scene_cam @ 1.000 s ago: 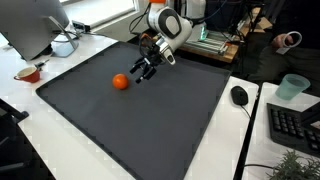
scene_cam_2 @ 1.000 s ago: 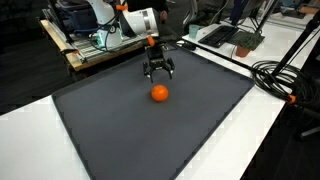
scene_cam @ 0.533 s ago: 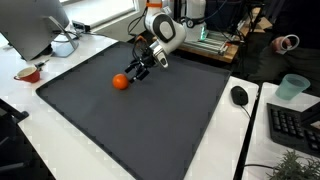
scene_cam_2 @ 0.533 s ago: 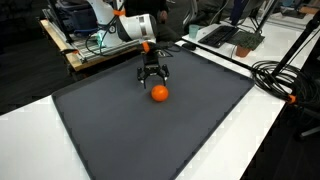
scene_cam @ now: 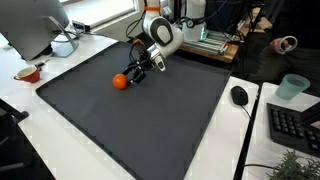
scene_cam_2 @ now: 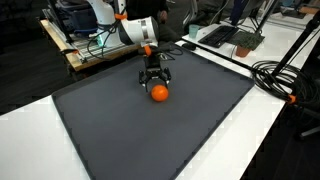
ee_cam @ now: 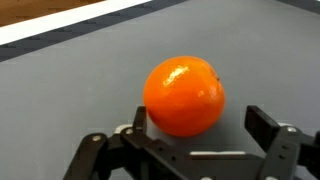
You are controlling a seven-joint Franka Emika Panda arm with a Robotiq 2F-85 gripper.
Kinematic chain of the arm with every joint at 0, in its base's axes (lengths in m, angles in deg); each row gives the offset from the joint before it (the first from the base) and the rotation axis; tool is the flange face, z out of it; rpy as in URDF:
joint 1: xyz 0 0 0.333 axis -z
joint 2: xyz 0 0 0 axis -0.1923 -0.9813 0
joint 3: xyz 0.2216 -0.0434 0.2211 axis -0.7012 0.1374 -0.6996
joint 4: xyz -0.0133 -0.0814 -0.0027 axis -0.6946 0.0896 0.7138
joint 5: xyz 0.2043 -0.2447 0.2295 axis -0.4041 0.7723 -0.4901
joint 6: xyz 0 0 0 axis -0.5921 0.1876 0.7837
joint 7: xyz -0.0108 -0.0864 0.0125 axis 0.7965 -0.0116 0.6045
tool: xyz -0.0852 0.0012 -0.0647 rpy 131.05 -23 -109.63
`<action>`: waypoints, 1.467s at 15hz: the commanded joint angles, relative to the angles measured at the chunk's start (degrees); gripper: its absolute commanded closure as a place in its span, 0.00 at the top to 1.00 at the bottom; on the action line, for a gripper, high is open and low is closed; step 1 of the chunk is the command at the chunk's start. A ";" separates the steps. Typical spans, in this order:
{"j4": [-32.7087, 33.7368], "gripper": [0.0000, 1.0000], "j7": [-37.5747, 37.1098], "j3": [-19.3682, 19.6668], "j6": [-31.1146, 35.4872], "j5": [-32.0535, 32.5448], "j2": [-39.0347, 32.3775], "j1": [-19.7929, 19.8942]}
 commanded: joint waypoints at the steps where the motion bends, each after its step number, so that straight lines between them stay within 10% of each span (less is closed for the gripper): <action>1: 1.89 1.00 0.31 0.09 -1.08 -0.13 -1.62 0.08; 10: 5.65 1.00 1.63 0.84 -0.51 -0.54 -4.21 0.32; 12: 6.23 0.83 1.84 1.07 -0.31 -0.58 -4.82 0.41; 16: 6.83 0.78 1.86 1.27 -0.52 -0.47 -6.04 0.29; 17: 6.89 0.56 1.75 1.27 -0.75 -0.41 -6.17 0.27; 22: 5.49 0.56 1.02 1.20 -2.30 -0.12 -5.05 -0.07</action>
